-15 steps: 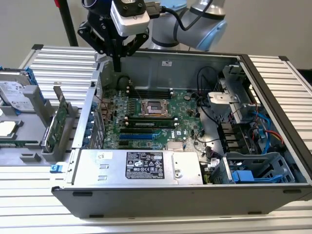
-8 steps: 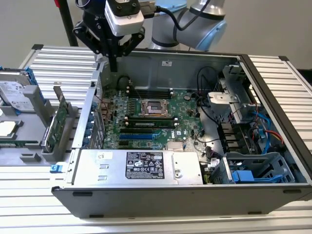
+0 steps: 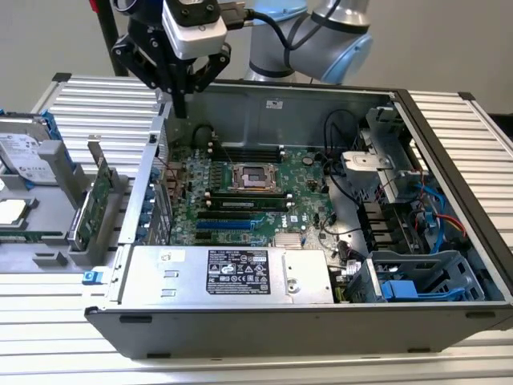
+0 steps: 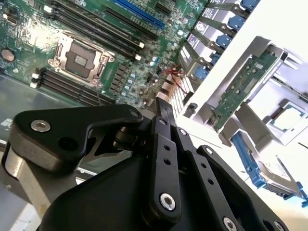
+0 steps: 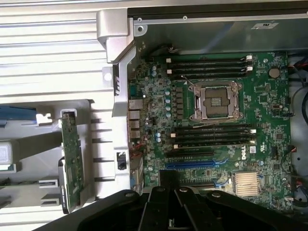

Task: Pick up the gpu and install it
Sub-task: 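Reach for the gpu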

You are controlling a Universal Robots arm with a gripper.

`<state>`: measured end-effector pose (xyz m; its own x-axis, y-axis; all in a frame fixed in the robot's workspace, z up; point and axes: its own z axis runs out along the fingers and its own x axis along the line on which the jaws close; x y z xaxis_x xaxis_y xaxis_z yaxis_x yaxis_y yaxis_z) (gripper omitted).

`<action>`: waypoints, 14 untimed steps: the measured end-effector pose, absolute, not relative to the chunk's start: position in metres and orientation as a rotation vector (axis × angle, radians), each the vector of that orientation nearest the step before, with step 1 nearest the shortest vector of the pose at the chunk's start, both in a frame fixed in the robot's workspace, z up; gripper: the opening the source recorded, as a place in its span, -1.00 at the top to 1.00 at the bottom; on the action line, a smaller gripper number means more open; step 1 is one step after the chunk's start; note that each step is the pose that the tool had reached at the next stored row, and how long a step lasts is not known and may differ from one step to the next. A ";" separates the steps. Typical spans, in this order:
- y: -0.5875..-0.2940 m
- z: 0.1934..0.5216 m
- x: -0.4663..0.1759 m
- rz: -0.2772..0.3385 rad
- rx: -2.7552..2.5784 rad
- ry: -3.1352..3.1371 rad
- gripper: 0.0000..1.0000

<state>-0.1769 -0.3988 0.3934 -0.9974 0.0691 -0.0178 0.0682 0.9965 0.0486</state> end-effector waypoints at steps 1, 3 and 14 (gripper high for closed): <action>-0.399 0.393 -0.178 0.075 0.107 3.119 1.00; -0.399 0.393 -0.180 0.075 0.107 3.119 1.00; -0.399 0.393 -0.192 0.075 0.107 3.119 1.00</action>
